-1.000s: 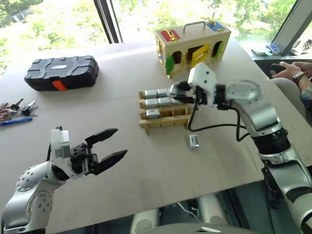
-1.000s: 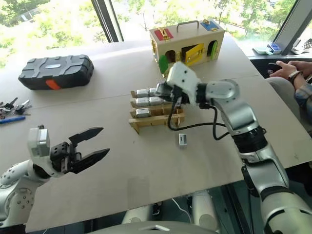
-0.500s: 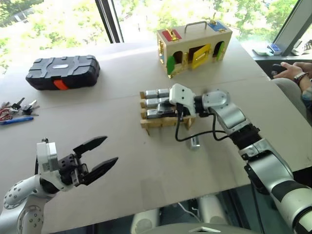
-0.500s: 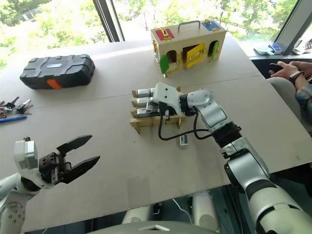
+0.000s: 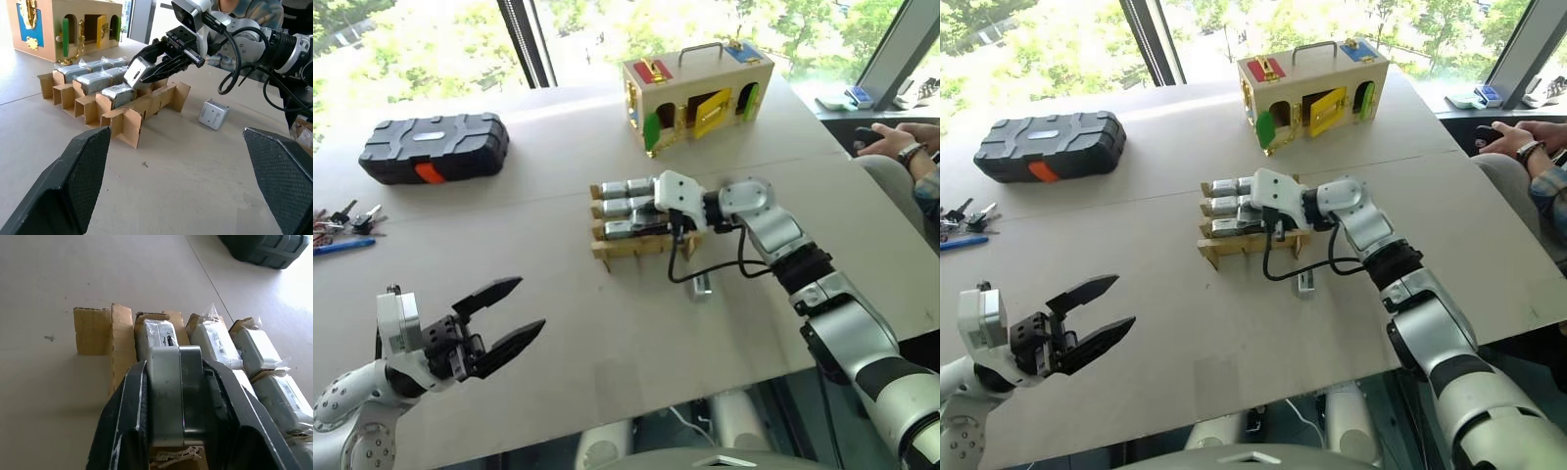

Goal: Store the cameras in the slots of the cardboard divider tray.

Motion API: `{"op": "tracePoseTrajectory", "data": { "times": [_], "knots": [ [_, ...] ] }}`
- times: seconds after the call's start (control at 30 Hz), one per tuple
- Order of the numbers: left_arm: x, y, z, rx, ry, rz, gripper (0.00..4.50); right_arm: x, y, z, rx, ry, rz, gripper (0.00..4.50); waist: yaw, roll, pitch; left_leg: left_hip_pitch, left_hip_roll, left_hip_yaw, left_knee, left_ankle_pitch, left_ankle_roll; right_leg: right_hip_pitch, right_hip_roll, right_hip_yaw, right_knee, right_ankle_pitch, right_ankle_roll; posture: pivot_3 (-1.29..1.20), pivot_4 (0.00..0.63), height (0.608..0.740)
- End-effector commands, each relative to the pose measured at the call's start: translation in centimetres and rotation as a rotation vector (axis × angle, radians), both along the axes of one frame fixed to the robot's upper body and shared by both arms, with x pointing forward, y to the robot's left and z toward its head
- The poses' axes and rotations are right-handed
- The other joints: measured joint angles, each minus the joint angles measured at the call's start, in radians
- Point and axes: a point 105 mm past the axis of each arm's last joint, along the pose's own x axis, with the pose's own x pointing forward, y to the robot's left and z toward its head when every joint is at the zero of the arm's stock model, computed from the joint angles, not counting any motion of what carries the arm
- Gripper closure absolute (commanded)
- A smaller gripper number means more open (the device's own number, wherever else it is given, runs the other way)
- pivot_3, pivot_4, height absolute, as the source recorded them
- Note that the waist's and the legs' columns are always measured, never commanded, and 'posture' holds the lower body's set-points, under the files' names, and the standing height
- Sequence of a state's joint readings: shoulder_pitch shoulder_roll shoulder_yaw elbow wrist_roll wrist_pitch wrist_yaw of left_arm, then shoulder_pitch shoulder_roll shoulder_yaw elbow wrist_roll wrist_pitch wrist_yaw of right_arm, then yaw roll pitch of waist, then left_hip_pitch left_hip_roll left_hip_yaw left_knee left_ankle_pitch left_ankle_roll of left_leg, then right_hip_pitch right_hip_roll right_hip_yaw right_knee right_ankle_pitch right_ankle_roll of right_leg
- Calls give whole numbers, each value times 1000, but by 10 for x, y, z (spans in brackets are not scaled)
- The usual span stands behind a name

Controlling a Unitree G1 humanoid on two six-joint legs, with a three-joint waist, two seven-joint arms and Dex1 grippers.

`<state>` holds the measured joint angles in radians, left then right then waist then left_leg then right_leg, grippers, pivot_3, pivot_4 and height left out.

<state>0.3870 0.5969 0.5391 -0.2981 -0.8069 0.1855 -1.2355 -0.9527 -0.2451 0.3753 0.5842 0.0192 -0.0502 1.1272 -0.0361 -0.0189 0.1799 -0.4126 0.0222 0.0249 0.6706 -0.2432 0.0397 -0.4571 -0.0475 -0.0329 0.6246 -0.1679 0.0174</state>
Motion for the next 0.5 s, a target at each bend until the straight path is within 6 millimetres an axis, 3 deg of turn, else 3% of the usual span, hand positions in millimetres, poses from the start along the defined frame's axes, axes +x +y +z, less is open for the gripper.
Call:
{"op": "tracePoseTrajectory", "data": {
  "times": [0.03,0.33,0.5],
  "knots": [
    [-4,-1,9,12,-50,0,0,0,0,-8,-45,2,17,3696,0,0,0,0,0,0,0,0,0,0,0,0,0,0,0,0,150,740],
    [-8,-2,8,13,-51,14,0,2,0,-15,-96,56,65,3696,-1,0,0,0,0,0,0,0,0,0,0,0,0,0,0,0,150,740],
    [-10,-4,7,9,-51,18,0,5,4,4,-40,28,72,1253,-1,0,0,0,0,0,0,0,0,0,0,0,0,0,0,0,150,740]
  ]
}}
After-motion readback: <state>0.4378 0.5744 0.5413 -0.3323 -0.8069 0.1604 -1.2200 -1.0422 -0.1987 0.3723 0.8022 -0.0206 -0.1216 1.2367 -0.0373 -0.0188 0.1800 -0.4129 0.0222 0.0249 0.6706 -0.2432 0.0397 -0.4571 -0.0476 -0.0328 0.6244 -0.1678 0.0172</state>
